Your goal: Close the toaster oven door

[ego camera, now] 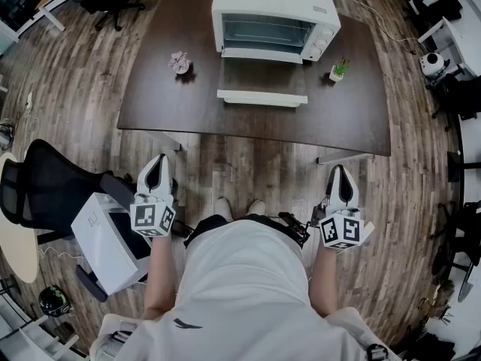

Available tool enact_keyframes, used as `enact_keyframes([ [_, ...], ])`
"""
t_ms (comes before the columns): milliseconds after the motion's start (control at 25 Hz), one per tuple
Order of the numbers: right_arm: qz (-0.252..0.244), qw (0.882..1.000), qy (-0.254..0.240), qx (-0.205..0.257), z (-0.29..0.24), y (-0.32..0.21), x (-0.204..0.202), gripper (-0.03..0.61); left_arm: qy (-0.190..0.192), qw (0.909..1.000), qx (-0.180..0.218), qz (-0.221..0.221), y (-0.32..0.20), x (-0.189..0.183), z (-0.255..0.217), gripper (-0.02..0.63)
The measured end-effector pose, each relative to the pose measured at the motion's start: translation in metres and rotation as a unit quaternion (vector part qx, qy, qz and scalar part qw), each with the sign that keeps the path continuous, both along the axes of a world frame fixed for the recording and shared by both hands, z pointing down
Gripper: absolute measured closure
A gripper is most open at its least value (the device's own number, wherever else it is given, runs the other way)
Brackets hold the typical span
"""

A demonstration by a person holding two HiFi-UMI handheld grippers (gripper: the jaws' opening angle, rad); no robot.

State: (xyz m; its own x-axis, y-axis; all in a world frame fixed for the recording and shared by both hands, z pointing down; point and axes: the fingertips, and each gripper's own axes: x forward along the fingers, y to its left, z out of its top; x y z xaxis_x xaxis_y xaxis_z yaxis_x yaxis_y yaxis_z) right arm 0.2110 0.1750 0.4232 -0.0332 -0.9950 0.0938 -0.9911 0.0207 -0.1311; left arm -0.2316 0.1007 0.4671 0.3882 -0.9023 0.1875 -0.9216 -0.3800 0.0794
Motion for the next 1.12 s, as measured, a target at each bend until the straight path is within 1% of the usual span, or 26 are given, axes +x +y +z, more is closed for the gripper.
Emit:
enact_keyframes([
  [400, -0.001, 1.0, -0.005, -0.003, 0.003, 0.0, -0.004, 0.578, 0.0, 1.0, 0.0, 0.006, -0.004, 0.0, 0.002, 0.62],
  [600, -0.005, 1.0, -0.024, 0.005, 0.001, -0.002, -0.005, 0.577, -0.001, 1.0, 0.0, 0.007, -0.006, -0.001, 0.002, 0.62],
  [1120, 0.008, 1.0, -0.017, -0.014, 0.0, -0.009, -0.023, 0.577, 0.008, 0.9995, -0.004, 0.031, -0.025, -0.01, -0.004, 0.62],
])
